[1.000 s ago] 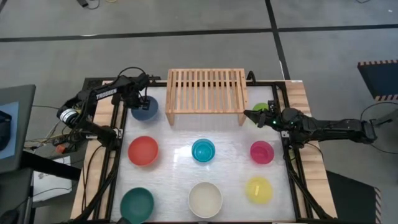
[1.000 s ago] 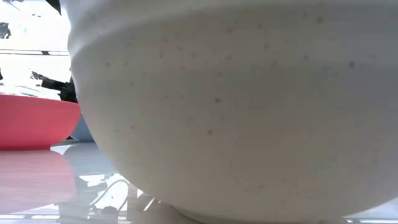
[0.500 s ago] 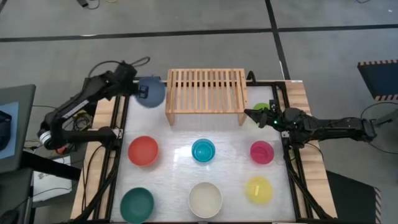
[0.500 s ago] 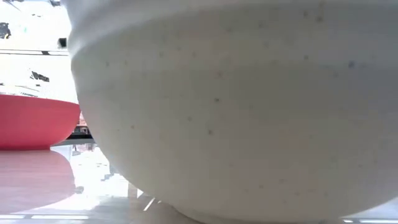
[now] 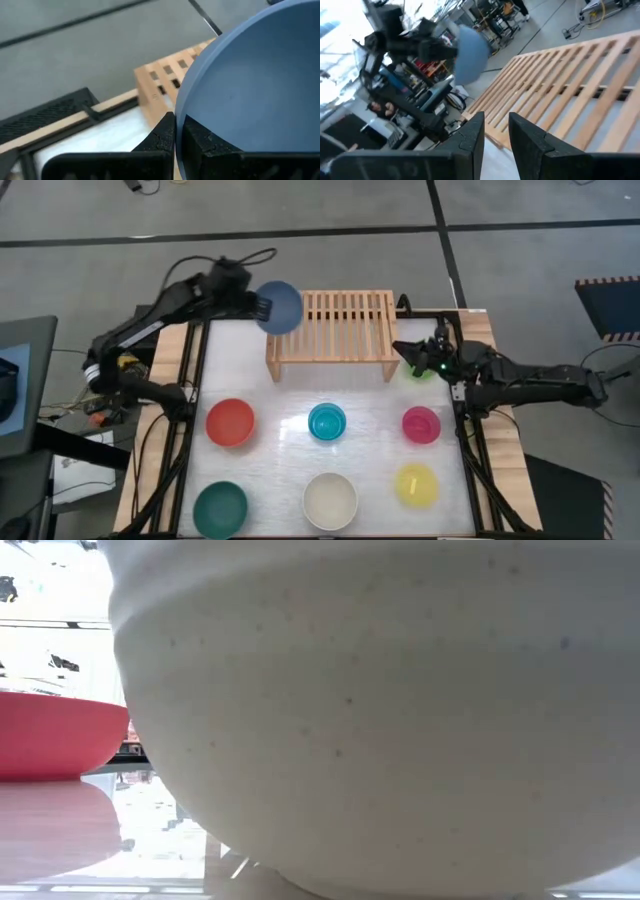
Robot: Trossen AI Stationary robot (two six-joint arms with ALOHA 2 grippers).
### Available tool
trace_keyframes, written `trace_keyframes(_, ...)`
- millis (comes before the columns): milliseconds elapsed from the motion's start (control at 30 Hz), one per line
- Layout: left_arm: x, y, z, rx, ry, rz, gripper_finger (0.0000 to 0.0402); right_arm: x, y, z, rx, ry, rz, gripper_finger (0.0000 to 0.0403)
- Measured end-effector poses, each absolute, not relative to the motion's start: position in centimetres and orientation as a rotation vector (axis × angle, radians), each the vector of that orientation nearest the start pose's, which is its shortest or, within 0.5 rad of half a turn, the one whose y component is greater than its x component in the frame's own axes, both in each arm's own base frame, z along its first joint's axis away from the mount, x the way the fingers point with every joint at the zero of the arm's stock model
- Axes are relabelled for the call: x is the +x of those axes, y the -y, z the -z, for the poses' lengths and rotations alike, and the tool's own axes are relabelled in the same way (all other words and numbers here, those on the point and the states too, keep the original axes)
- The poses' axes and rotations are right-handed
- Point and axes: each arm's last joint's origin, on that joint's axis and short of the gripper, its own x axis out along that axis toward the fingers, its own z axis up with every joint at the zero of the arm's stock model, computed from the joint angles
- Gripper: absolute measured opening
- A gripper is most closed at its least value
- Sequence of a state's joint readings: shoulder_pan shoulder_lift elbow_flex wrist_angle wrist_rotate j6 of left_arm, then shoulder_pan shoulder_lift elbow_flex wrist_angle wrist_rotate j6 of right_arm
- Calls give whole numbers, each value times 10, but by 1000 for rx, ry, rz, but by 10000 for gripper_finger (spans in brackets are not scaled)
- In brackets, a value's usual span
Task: Place and stack bowls onto a shelf
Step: Put the blue bowl on the shelf, then stack the orange bowl on top of the blue bowl on the shelf
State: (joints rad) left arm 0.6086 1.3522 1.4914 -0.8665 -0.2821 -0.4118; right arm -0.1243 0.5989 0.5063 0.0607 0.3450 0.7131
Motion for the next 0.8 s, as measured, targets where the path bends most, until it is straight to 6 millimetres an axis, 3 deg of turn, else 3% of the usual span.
trace_keyframes(267,256,-190,-374,-554,-758,-934,0,160,16,-303,603,30,391,120)
trace_keyframes(467,274,-205,-372,-611,-785,-834,6,174,7,-305,591,-21,349,178)
trace_keyframes(633,278,-208,-376,-615,-764,-816,45,185,5,-304,638,-37,375,231)
trace_keyframes(800,274,-206,-388,-610,-737,-830,103,195,4,-305,627,-58,385,231)
